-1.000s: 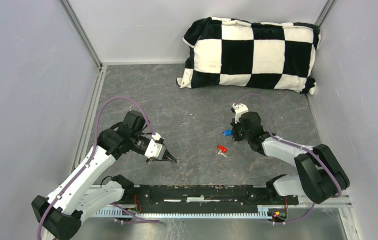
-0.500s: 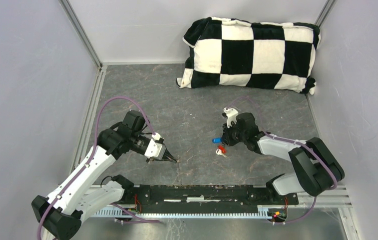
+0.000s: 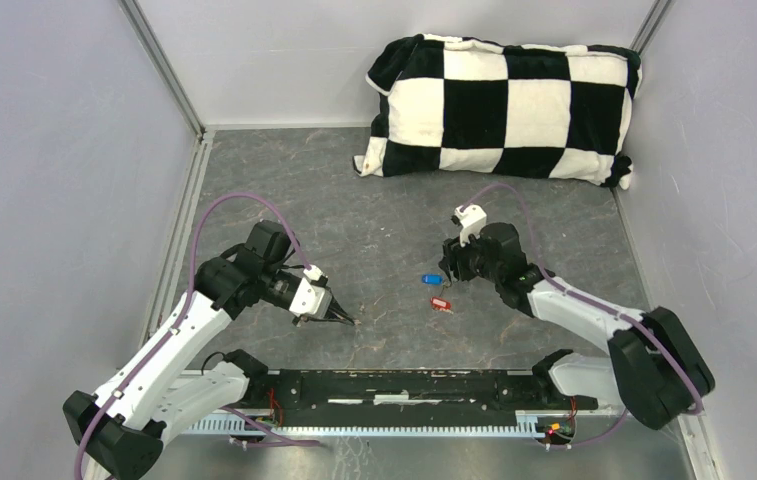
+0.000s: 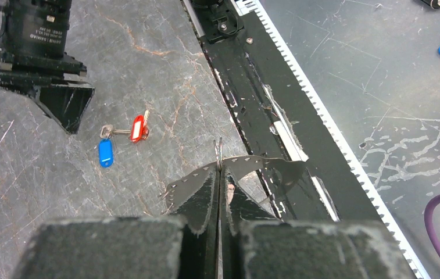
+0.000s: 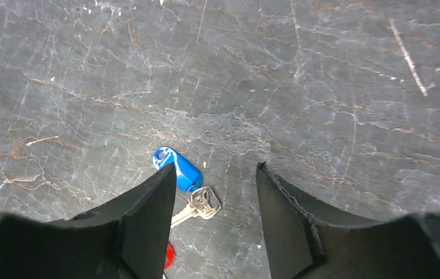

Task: Put the keys on the keyring

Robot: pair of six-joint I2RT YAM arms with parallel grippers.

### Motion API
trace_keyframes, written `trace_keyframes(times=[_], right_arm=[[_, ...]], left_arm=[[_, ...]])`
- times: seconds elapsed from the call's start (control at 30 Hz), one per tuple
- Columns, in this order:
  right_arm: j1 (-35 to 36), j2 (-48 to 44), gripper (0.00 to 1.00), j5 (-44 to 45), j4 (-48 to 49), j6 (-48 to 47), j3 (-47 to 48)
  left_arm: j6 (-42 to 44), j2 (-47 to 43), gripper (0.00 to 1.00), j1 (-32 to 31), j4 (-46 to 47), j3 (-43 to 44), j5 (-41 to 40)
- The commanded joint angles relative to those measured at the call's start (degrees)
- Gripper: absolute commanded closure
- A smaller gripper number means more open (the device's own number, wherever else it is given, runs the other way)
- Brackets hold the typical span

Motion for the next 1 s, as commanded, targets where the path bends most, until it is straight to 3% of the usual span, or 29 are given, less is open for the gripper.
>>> trace_keyframes(times=[0.0,0.2,0.6,0.97], right_arm=[[0.1,-4.6,0.41,2.1,4.9,-0.4,-4.1],[0.1,-3.6,0.42,-1.7,14.3,1.8,-10.8],[2.6,0.6,0.47,-1.2,15.5,-4.0,-9.7],[3.5,6.2,0.63,0.4,12.1,-5.8,-7.4]], left_arm=[[2.1,0.3,0.98,0.2,0.5,2.9,2.7],[-2.5,0.7,0.98,0.3,4.2,2.6,3.5],[-2.9,0.8,0.98,0.3,4.4,2.9,2.8],[-3.2,0.4,0.98,0.3,4.4,2.9,2.2]])
